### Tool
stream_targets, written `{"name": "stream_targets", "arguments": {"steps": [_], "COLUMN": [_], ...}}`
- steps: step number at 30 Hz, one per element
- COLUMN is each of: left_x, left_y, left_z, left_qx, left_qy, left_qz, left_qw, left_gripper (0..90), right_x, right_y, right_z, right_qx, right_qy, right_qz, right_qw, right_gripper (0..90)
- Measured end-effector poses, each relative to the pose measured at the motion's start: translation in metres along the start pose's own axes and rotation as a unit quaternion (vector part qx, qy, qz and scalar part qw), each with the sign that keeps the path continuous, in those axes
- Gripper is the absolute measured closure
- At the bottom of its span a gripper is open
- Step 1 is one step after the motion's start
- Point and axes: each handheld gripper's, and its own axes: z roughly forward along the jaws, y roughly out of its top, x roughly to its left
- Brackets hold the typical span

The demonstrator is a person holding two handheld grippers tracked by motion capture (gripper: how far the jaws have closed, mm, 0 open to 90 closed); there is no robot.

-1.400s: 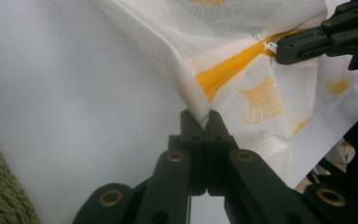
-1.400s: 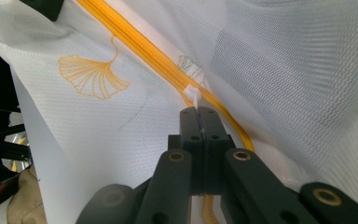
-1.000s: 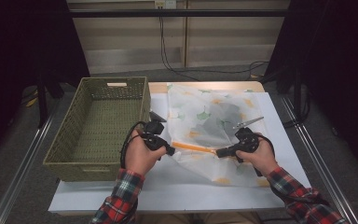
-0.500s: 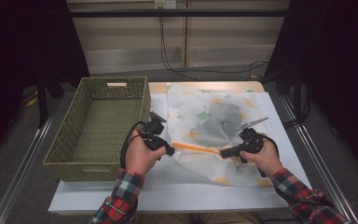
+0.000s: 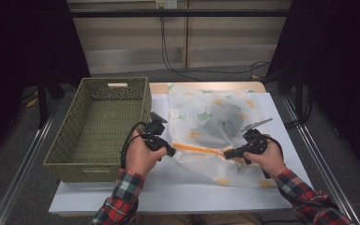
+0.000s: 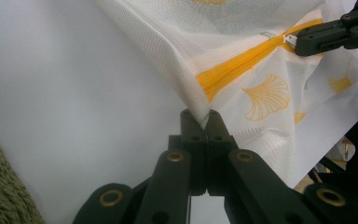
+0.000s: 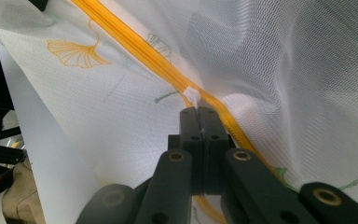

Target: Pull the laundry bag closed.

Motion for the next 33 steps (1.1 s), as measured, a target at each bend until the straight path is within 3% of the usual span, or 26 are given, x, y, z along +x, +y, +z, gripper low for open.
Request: {"name": "stream_targets", "arguments": {"steps": [11, 15, 16, 33], "left_x": [-0.001, 0.0, -0.001, 0.001], "left_y": [0.0, 0.0, 0.0, 0.0], "left_z": [-0.001, -0.001, -0.001, -0.002], "left_qx": [-0.002, 0.004, -0.001, 0.0], "left_qy": [0.004, 0.003, 0.002, 0.003], "left_qz": [-0.001, 0.007, -0.002, -0.002], "left_qw": [1.0, 1.0, 1.0, 1.0], "left_gripper": [89.6, 89.6, 89.6, 89.6], "right_x": [-0.003, -0.004, -0.004, -0.01], "right_y": [-0.004, -0.005, -0.005, -0.01], "right_z": [-0.006, -0.008, -0.008, -0.016], "right_qx": [0.0, -0.004, -0.004, -0.003], "right_qy": [-0.007, -0.006, -0.007, -0.013], "right_qz": [0.005, 0.004, 0.003, 0.01], "right_qw": [1.0, 1.0, 1.0, 0.9999], "right_gripper": [90.0, 90.0, 90.0, 90.0]}}
